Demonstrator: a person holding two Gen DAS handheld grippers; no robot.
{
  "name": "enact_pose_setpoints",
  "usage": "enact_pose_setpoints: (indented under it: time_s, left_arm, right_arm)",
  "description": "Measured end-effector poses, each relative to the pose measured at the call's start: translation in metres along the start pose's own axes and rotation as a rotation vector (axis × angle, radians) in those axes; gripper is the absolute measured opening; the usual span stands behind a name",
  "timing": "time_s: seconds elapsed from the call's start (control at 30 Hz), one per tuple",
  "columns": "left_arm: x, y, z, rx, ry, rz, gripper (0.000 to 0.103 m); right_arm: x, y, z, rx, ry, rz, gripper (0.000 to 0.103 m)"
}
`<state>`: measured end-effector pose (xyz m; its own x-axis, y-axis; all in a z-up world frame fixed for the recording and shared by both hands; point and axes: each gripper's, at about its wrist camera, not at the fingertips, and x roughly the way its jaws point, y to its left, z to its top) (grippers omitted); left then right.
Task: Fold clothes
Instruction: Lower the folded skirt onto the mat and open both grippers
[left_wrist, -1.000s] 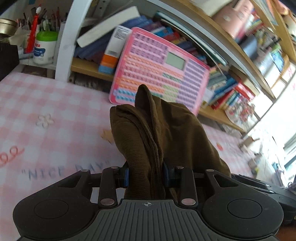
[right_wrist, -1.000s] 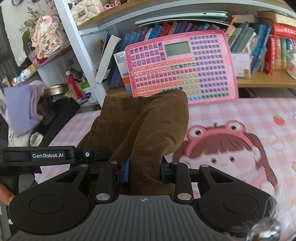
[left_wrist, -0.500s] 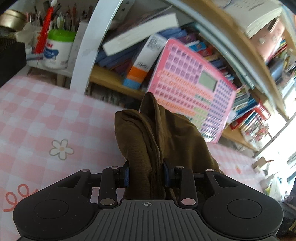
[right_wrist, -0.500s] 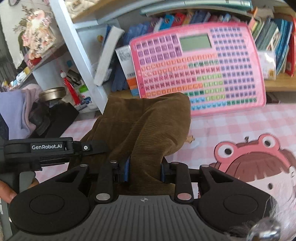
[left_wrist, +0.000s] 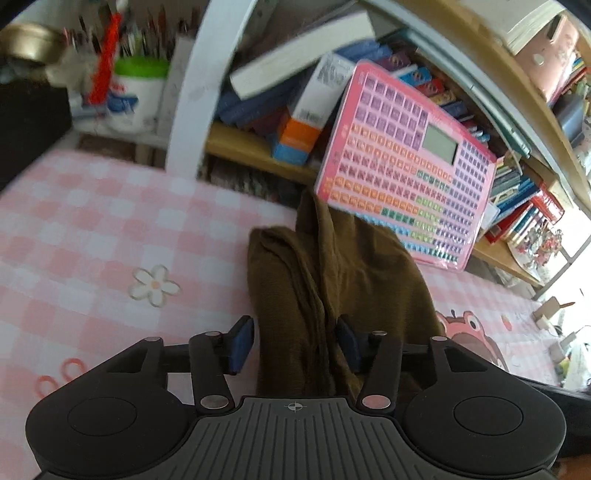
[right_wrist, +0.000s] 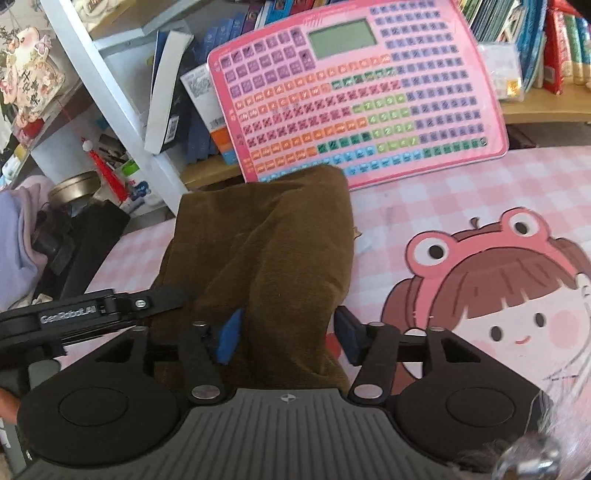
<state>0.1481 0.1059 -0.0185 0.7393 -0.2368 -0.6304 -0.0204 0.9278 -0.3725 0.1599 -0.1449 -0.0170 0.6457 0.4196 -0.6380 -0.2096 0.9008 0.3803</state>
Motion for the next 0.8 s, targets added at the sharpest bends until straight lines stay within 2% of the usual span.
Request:
enact_pose_setpoints:
  time_s: [0.23,0.37,0.5,0.67,0.8]
  left_arm:
    - [-0.048,-0.016,-0.018,0.004,-0.073,0.040,0.056]
    - [-0.073,-0.033,-0.039,0.023,-0.106,0.083,0.067]
    - [-0.086,-0.060,-0.066,0.089,-0.092,0.136,0.075]
    - [-0.098,-0.091,-0.097,0.178,-0.073,0.204,0.078]
    - [-0.105,-0.103,-0.111,0.193,-0.072,0.239,0.082]
  right_arm:
    - [-0.039,0.004,-0.009,-0.053,-0.042,-0.041,0.070]
    - [-0.062,0.007,-0.022,-0.109,-0.052,-0.069,0.076]
    - [-0.085,0.009,-0.042,-0.159,-0.051,-0.112,0.080]
    - [-0.106,0.008,-0.069,-0.220,-0.041,-0.172,0.083]
    - [-0.118,0.004,-0.083,-0.227,-0.037,-0.199,0.084]
